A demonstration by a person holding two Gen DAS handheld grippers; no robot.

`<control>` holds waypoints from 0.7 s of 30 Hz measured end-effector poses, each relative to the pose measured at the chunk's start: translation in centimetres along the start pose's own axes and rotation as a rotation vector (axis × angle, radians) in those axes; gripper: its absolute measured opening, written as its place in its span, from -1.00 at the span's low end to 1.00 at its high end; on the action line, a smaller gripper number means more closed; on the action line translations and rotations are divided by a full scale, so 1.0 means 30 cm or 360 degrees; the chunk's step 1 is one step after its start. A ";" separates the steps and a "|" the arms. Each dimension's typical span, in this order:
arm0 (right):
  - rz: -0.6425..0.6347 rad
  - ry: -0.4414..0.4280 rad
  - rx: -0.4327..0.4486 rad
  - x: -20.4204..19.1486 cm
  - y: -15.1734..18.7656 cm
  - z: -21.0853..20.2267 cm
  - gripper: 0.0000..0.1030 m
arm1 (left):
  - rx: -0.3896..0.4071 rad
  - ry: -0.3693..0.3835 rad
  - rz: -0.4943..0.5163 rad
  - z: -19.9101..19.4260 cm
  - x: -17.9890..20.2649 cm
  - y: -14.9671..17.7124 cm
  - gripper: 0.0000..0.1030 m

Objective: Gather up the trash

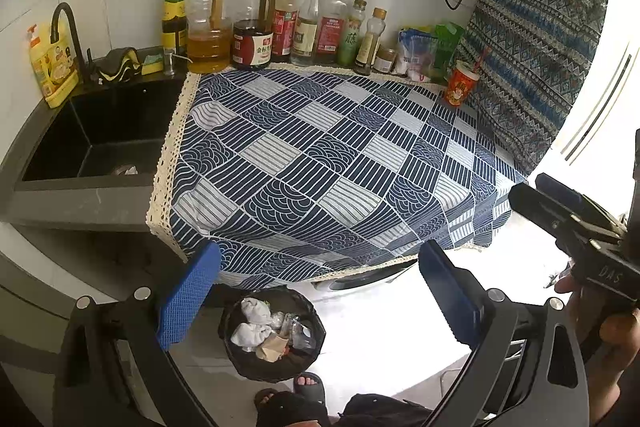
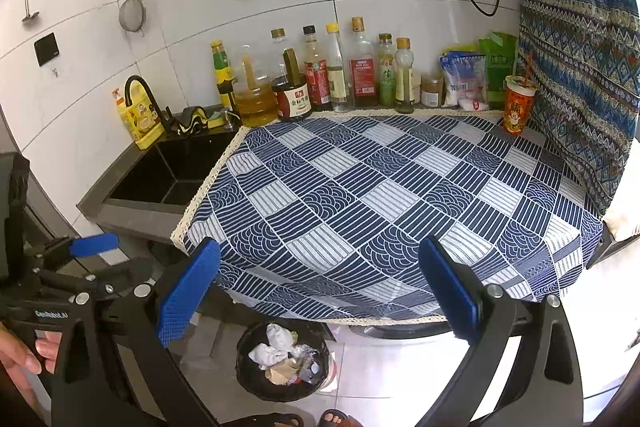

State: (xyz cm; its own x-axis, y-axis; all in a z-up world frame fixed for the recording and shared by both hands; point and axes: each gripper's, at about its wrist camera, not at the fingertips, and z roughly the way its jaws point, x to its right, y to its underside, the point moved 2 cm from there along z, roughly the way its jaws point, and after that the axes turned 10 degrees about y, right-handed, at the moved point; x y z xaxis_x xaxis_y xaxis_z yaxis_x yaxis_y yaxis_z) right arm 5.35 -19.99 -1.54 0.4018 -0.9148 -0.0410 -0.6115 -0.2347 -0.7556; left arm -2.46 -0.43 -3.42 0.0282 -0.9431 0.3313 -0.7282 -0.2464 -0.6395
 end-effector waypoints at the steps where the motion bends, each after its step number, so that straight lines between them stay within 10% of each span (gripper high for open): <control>1: 0.0003 0.0001 0.0001 0.001 0.001 -0.001 0.90 | -0.0001 0.0002 0.0001 -0.002 0.000 -0.002 0.87; 21: 0.0031 0.0017 0.0010 -0.017 0.021 -0.016 0.90 | -0.0001 -0.0007 0.0040 -0.036 -0.011 -0.003 0.87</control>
State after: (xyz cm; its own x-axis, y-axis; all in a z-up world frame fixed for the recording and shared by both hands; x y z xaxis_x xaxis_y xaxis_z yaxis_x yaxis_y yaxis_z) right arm 4.45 -19.83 -1.69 0.3827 -0.9226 -0.0487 -0.6147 -0.2150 -0.7589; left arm -3.15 0.15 -2.72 0.0131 -0.9501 0.3117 -0.7294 -0.2223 -0.6470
